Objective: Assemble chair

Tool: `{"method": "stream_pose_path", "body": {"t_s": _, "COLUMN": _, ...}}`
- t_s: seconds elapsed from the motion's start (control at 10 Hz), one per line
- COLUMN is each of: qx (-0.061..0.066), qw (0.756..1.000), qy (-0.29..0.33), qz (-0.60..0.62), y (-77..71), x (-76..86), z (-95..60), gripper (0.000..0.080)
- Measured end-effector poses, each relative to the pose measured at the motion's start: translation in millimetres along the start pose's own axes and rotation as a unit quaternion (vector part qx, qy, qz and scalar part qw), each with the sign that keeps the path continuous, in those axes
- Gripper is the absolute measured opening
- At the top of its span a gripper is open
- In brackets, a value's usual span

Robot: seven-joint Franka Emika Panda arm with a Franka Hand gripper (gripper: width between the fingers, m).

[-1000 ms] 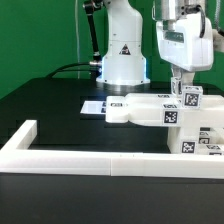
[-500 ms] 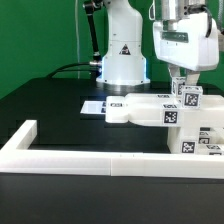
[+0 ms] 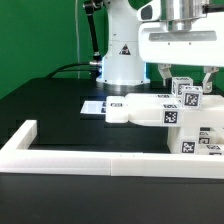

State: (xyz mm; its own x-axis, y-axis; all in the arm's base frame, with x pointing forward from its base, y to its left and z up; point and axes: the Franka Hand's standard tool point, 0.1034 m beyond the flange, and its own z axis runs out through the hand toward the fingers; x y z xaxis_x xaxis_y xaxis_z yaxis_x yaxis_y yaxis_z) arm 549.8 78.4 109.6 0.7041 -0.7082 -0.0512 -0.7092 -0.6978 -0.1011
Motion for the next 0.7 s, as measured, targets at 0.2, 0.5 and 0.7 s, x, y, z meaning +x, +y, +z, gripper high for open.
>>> {"method": "stream_pose_path", "body": {"t_s": 0.2, "qx": 0.0, "qw": 0.996, "qy": 0.0, "qz": -0.087, "y": 0.2, "x": 0.3, "z": 0.0, "gripper": 0.0649}}
{"method": "stream_pose_path", "body": {"t_s": 0.5, "qx": -0.004, "qw": 0.976, "qy": 0.002, "qz": -0.219, "y": 0.7, "x": 1.3, "z": -0.6, "gripper": 0.0649}}
{"method": "stream_pose_path", "body": {"t_s": 0.7, "qx": -0.005, "qw": 0.958, "qy": 0.002, "qz": -0.287, "y": 1.3, "x": 2.2, "z": -0.7, "gripper": 0.0649}}
